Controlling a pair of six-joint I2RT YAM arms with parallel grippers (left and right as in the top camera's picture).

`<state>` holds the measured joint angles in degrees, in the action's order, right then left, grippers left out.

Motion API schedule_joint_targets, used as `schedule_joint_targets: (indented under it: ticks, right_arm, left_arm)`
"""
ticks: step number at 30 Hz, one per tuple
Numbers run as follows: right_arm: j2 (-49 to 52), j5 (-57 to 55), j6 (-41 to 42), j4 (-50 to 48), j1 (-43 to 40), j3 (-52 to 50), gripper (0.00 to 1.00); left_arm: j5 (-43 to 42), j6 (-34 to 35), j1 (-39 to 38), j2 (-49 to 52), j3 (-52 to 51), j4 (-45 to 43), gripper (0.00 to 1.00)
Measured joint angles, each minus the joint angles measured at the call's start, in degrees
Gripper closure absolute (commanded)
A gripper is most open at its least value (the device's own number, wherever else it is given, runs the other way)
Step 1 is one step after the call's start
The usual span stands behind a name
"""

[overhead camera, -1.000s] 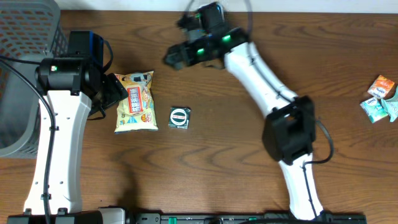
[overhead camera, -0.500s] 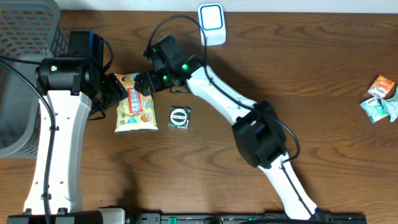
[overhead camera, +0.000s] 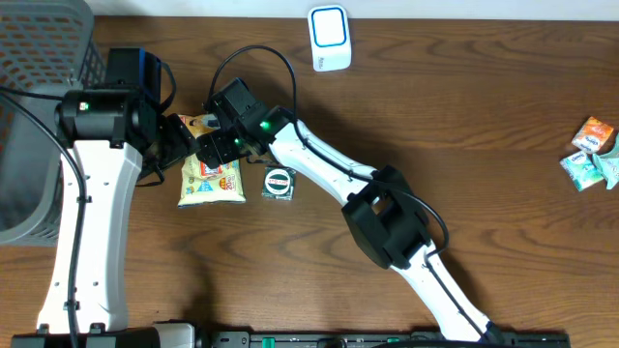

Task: Scan the item barcode
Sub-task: 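Reach the right gripper to the yellow wipes pack and grasp it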

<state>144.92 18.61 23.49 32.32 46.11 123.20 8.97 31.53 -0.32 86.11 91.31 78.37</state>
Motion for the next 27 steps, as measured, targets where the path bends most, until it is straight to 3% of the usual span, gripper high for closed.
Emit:
schedule_joint_targets:
  ticks: [1, 2, 4, 5, 6, 12, 17, 27]
  right_arm:
    - [0.26, -0.07, 0.24, -0.02, 0.00, 0.00, 0.25]
    - [0.90, -0.22, 0.57, -0.07, 0.00, 0.00, 0.36]
    - [1.95, -0.24, 0.70, -0.81, -0.09, 0.28, 0.64]
    - [2.03, -0.28, 1.01, -0.33, -0.11, 0.35, 0.91]
    - [2.36, 0.24, 1.51, -0.13, -0.13, 0.35, 0.99]
    - [1.92, 2.45, 1.97, 1.62, -0.92, 0.94, 0.99]
    - [-0.76, 2.16, -0.74, 8.96, -4.37, 0.63, 0.99]
    - [-16.81, -10.19, -7.85, 21.33, -14.01, -0.39, 0.99]
  left_arm:
    - [0.00, 0.00, 0.00, 0.00, 0.00, 0.00, 0.02]
    - [0.00, 0.00, 0.00, 0.00, 0.00, 0.00, 0.02]
    - [0.00, -0.02, 0.00, 0.00, 0.00, 0.00, 0.02]
    - [0.00, -0.02, 0.00, 0.00, 0.00, -0.04, 0.02]
    - [0.00, -0.02, 0.00, 0.00, 0.00, -0.02, 0.02]
    - [0.00, -0.02, 0.00, 0.00, 0.00, 0.00, 0.02]
    - [0.00, 0.00, 0.00, 0.00, 0.00, -0.02, 0.02]
    - [0.00, 0.00, 0.00, 0.00, 0.00, -0.02, 0.02]
